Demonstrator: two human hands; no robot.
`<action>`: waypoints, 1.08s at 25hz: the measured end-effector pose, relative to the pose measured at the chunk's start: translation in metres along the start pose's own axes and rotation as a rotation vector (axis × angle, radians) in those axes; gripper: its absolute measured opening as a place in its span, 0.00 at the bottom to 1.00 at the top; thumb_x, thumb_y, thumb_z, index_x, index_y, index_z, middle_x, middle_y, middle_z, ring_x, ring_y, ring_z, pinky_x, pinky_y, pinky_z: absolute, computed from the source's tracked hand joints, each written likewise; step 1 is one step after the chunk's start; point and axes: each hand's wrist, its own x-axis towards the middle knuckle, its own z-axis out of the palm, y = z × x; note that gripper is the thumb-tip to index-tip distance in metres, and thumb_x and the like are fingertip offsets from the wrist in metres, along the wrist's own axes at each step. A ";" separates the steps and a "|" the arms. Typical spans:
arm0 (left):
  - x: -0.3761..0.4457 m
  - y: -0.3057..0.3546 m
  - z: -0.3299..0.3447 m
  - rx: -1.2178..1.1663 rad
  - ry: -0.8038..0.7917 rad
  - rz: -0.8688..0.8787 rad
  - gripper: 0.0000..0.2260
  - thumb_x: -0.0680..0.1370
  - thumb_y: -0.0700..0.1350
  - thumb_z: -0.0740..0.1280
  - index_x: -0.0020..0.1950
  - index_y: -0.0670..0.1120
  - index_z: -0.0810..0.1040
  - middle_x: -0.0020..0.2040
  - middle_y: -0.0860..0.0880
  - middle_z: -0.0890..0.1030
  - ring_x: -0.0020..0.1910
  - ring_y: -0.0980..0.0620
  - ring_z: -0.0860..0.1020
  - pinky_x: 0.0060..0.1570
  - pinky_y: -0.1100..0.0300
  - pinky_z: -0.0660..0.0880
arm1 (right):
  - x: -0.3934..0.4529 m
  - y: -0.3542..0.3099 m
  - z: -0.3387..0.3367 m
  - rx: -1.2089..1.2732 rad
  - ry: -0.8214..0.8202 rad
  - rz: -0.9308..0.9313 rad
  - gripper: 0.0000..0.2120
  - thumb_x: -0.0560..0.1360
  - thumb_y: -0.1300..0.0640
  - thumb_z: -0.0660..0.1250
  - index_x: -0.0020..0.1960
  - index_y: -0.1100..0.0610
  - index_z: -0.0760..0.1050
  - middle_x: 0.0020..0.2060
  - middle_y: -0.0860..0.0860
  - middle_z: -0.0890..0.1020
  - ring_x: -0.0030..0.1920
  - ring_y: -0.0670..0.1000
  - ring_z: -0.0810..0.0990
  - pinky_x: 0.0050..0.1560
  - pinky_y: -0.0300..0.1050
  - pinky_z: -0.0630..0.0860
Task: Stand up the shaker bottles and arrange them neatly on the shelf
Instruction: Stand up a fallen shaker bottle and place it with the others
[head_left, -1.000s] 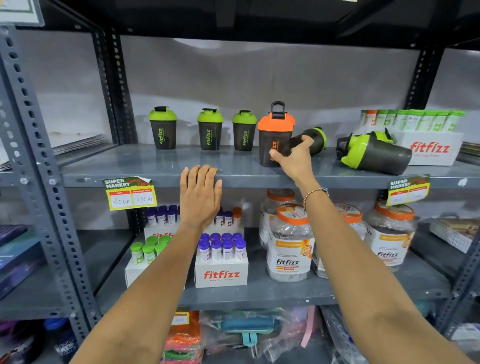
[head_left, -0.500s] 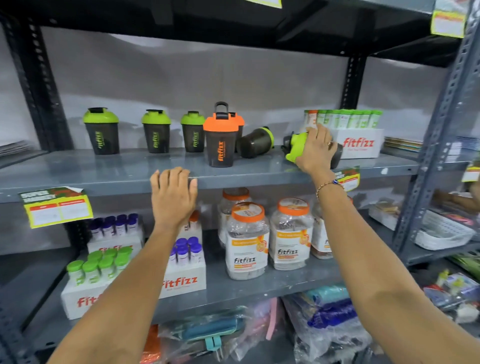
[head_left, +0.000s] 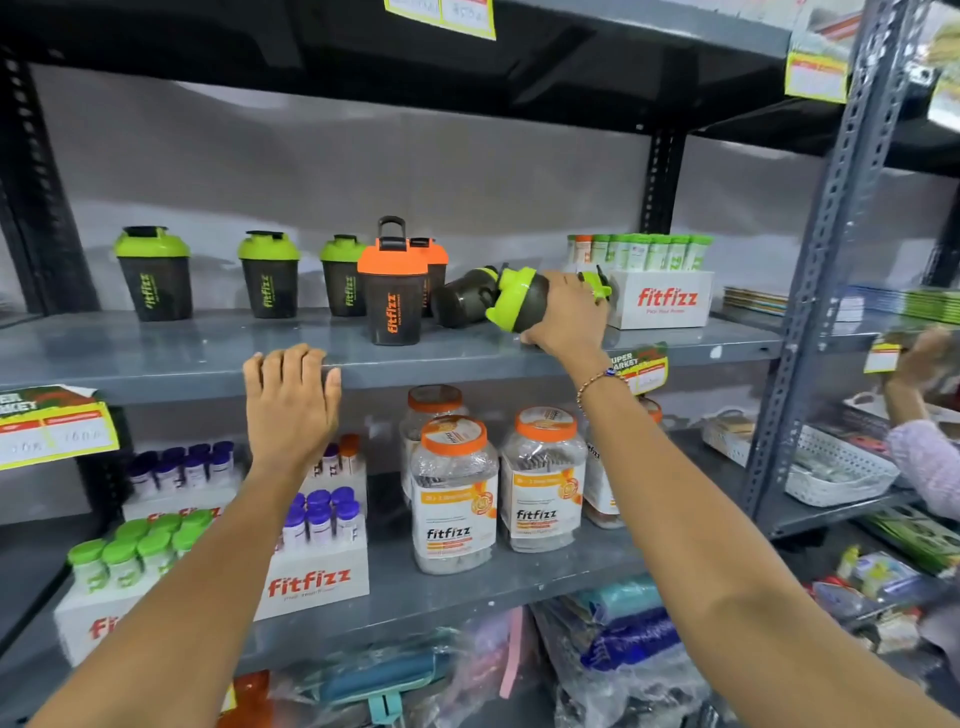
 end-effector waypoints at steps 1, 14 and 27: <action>0.000 -0.002 -0.002 -0.001 -0.020 0.042 0.21 0.82 0.51 0.51 0.58 0.38 0.75 0.56 0.38 0.77 0.54 0.38 0.73 0.62 0.42 0.64 | -0.007 -0.012 -0.001 0.046 0.021 -0.010 0.39 0.62 0.47 0.78 0.68 0.55 0.67 0.64 0.54 0.74 0.66 0.58 0.71 0.63 0.56 0.69; -0.009 -0.163 -0.062 0.160 -0.098 0.118 0.20 0.81 0.52 0.52 0.55 0.40 0.77 0.51 0.41 0.80 0.50 0.39 0.78 0.60 0.44 0.68 | -0.097 -0.251 0.014 0.672 -0.031 -0.168 0.41 0.59 0.38 0.76 0.65 0.56 0.67 0.62 0.52 0.75 0.64 0.55 0.73 0.56 0.50 0.73; -0.027 -0.318 -0.067 -0.007 0.033 0.098 0.19 0.82 0.49 0.52 0.56 0.37 0.76 0.52 0.40 0.79 0.52 0.40 0.75 0.56 0.51 0.65 | -0.096 -0.452 0.105 1.063 -0.277 -0.016 0.42 0.64 0.45 0.78 0.64 0.64 0.59 0.62 0.59 0.73 0.62 0.58 0.74 0.56 0.49 0.72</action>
